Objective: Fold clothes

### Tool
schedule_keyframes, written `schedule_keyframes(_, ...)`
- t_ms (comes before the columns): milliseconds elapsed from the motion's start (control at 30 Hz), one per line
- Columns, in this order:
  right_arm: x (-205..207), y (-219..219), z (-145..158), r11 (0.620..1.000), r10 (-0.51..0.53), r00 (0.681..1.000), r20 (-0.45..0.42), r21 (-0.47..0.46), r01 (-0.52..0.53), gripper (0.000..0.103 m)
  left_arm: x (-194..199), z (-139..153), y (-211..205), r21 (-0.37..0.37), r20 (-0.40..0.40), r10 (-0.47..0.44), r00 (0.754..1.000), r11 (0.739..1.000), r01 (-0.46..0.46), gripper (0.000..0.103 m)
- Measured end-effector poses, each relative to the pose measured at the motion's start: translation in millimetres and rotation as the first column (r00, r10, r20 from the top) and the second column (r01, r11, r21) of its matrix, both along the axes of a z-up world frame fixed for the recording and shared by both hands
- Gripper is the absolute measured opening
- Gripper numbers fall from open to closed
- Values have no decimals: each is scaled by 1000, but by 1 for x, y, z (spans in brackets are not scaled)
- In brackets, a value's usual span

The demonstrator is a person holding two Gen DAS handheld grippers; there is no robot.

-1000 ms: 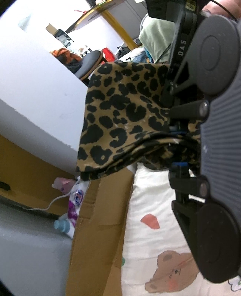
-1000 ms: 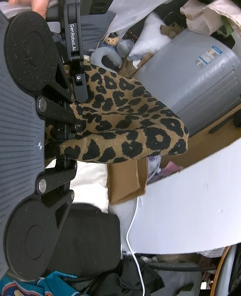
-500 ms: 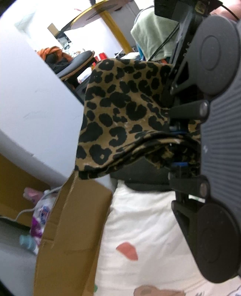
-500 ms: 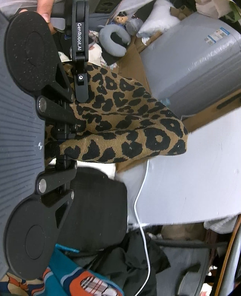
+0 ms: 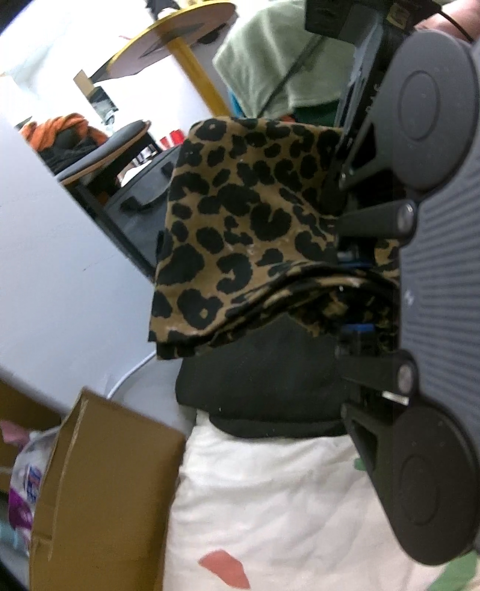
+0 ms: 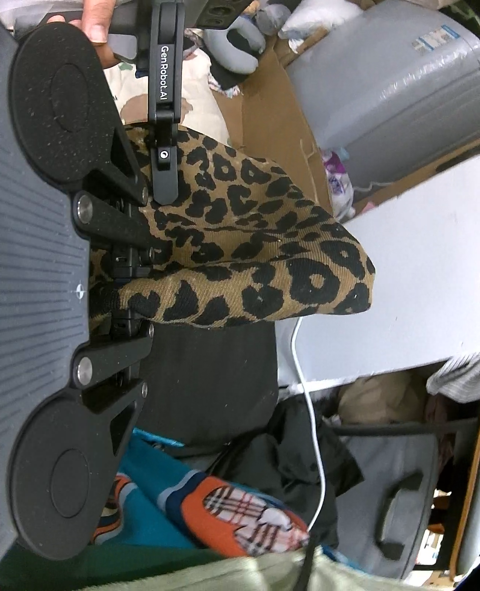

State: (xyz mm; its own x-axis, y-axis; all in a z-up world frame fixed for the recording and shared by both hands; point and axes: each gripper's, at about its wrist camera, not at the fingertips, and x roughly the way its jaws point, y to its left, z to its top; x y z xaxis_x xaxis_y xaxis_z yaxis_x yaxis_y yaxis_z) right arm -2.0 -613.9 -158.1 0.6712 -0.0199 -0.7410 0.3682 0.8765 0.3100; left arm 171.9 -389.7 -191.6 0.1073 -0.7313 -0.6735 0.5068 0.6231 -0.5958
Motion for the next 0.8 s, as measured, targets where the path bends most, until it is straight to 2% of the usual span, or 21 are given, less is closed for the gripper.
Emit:
schedule_keyframes(133, 2, -10, -21, 1000, -17, 1000, 4, 8, 17, 8, 8, -23, -5, -14, -26, -11, 1000, 1000, 10, 26)
schedule_keyframes(367, 22, -34, -54, 998, -46, 999, 28, 35, 45, 8, 36, -46, -28, -9, 2, -43, 999, 999, 43, 26)
schedule_keyframes(800, 91, -70, -94, 999, 18, 1000, 2, 46, -18, 8, 87, -77, -43, 6, -32, -25, 999, 1000, 25, 26)
